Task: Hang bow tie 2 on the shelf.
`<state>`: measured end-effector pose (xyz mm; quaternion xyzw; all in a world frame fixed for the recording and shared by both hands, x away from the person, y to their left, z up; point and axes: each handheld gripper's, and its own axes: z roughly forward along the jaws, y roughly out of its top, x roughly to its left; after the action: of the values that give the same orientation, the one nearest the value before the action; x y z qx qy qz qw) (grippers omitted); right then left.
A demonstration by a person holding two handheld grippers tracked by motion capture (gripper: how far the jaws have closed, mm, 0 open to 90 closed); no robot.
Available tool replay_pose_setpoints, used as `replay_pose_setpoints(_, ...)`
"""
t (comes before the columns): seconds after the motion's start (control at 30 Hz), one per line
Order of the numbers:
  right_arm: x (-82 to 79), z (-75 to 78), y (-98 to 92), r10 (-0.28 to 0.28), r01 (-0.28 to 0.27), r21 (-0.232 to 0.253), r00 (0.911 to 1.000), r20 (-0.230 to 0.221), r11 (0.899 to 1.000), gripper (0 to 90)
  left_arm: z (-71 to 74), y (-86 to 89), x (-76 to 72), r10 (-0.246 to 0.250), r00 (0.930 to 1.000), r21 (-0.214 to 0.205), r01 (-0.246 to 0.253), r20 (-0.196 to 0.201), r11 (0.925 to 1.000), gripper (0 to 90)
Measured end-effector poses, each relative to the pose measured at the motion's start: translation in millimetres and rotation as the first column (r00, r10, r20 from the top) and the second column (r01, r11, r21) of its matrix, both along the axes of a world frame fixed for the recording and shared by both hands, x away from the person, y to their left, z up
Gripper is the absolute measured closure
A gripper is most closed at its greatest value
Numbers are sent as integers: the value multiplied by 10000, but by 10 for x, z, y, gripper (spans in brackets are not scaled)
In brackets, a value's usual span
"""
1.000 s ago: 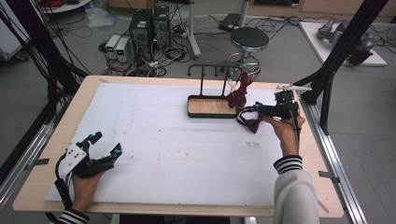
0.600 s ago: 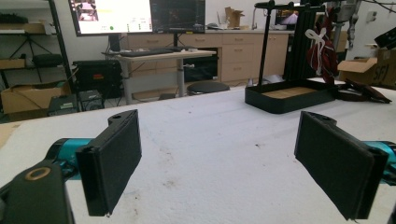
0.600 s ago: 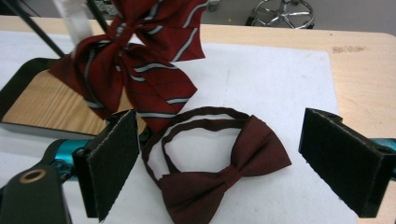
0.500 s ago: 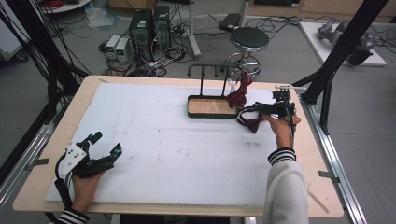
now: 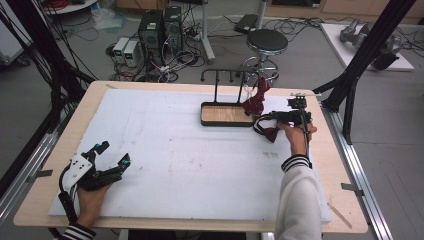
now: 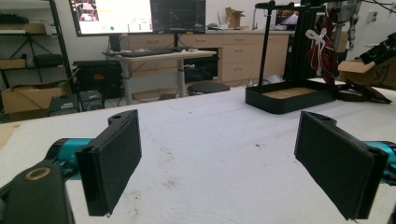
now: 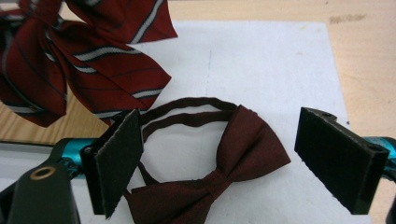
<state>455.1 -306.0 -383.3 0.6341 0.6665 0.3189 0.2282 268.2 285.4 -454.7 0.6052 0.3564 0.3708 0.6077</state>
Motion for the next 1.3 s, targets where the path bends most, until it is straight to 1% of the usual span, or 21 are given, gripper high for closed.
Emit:
replay_pose_setpoints(0.07,19,-31,3,-100,98,-120,9998,-166,9999,156,-1,0,0,4,10000,-2,-4,9,10000,152)
replay_pose_setpoints(0.1,27,-46,5,-207,205,-80,9995,-231,9998,157,0,0,0,3,10000,-4,-3,11,10000,151)
replay_pose_setpoints(0.23,52,-90,-9,-322,321,-28,9984,-473,9995,164,-1,0,0,2,10000,-10,-2,11,10000,151)
replay_pose_setpoints(0.27,59,-103,-11,-365,361,-74,9981,-495,9993,164,-1,0,-1,9,10000,-25,-9,11,10000,151)
replay_pose_setpoints(0.33,71,-127,-11,-521,507,-228,9962,-695,9985,169,-1,0,-1,5,10000,-40,-5,14,10000,151)
replay_pose_setpoints(0.4,86,-154,-8,-535,504,-425,9956,-767,9978,172,-2,1,-1,5,10000,-40,-4,14,10000,151)
replay_pose_setpoints(0.5,101,-178,23,-596,541,-630,9943,-889,9965,221,-2,1,-2,6,10000,-48,-6,22,10000,151)
replay_pose_setpoints(0.57,110,-196,39,-625,551,-747,9929,-1009,9957,222,-2,1,-2,3,10000,-50,-3,23,10000,152)
replay_pose_setpoints(0.77,125,-238,39,-986,888,-765,9859,-1350,9931,231,-2,1,-1,-1,10000,-51,1,12,10000,151)
replay_pose_setpoints(0.97,137,-278,39,-1162,1074,-612,9794,-1654,9923,244,-1,1,-1,-10,10000,-48,10,7,10000,151)
replay_pose_setpoints(1.13,140,-302,46,-1210,1092,-702,9733,-1953,9915,288,-1,2,-1,-12,10000,-48,12,3,10000,152)
replay_pose_setpoints(1.2,141,-308,49,-1308,1199,-648,9701,-2045,9907,327,-2,1,-1,-6,10000,-55,6,12,10000,151)
replay_pose_setpoints(1.3,144,-321,55,-1268,1135,-718,9664,-2234,9909,360,-2,2,-1,-10,10000,-59,10,4,10000,152)
